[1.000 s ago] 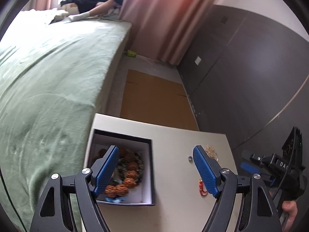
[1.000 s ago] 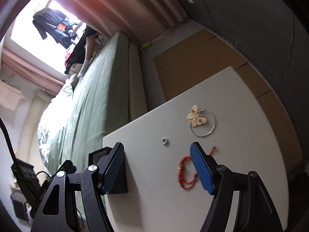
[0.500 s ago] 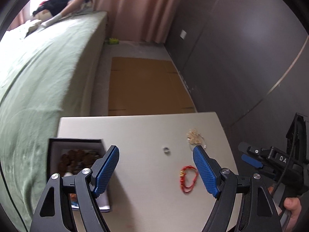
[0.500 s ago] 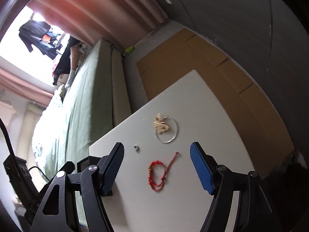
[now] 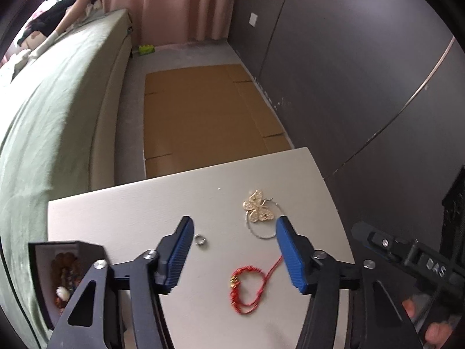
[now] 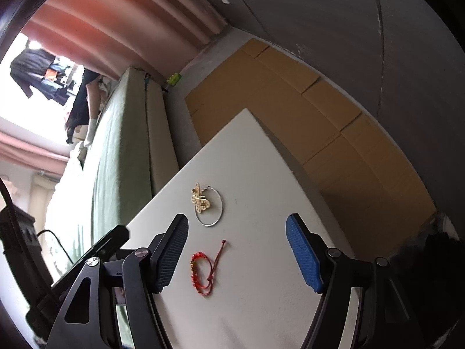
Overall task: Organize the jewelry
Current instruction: 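Reach the left tool to the butterfly pendant and close on it, then carry the butterfly pendant into the box with the left tool while the right reaches for the silver hoop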
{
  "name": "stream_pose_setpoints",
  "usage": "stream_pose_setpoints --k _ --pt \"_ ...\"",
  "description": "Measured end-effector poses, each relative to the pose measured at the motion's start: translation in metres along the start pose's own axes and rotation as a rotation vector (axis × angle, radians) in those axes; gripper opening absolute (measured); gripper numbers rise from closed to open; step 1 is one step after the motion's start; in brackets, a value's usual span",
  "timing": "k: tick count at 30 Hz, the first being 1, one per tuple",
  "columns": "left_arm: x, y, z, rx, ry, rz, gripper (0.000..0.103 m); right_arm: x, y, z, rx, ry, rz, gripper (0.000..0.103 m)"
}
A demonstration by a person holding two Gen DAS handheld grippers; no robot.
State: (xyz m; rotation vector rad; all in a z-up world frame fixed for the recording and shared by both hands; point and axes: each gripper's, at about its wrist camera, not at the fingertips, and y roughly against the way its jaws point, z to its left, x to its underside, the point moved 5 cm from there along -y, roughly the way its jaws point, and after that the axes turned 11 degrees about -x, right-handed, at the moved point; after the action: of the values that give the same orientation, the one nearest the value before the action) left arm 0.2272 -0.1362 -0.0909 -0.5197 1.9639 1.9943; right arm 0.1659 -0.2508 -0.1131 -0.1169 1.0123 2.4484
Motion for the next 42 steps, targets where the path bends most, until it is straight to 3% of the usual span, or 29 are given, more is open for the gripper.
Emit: stream_pose_setpoints --k 5,15,19,22,27,28,42 --pt "-0.007 -0.021 -0.018 0.014 0.003 0.049 0.047 -0.002 0.002 -0.009 0.007 -0.015 -0.004 0.071" --pt "-0.011 -0.067 -0.046 -0.042 -0.002 0.118 0.025 -0.013 0.011 -0.027 0.018 -0.047 -0.027 0.069" --pt "-0.008 -0.082 -0.046 -0.053 0.014 0.145 0.023 -0.015 0.014 -0.030 0.022 -0.054 -0.029 0.069" --pt "-0.006 -0.081 -0.046 -0.056 0.021 0.118 0.021 -0.016 0.019 -0.030 0.026 -0.053 -0.037 0.069" --pt "0.001 -0.075 -0.044 -0.045 0.026 0.116 0.009 -0.014 0.021 -0.029 0.016 -0.054 -0.037 0.069" --pt "0.004 -0.074 -0.042 -0.044 0.027 0.122 0.000 -0.014 0.020 -0.028 0.017 -0.050 -0.035 0.069" --pt "0.024 -0.050 -0.008 -0.022 0.056 0.123 0.000 -0.006 0.001 -0.002 -0.016 0.018 0.018 0.069"
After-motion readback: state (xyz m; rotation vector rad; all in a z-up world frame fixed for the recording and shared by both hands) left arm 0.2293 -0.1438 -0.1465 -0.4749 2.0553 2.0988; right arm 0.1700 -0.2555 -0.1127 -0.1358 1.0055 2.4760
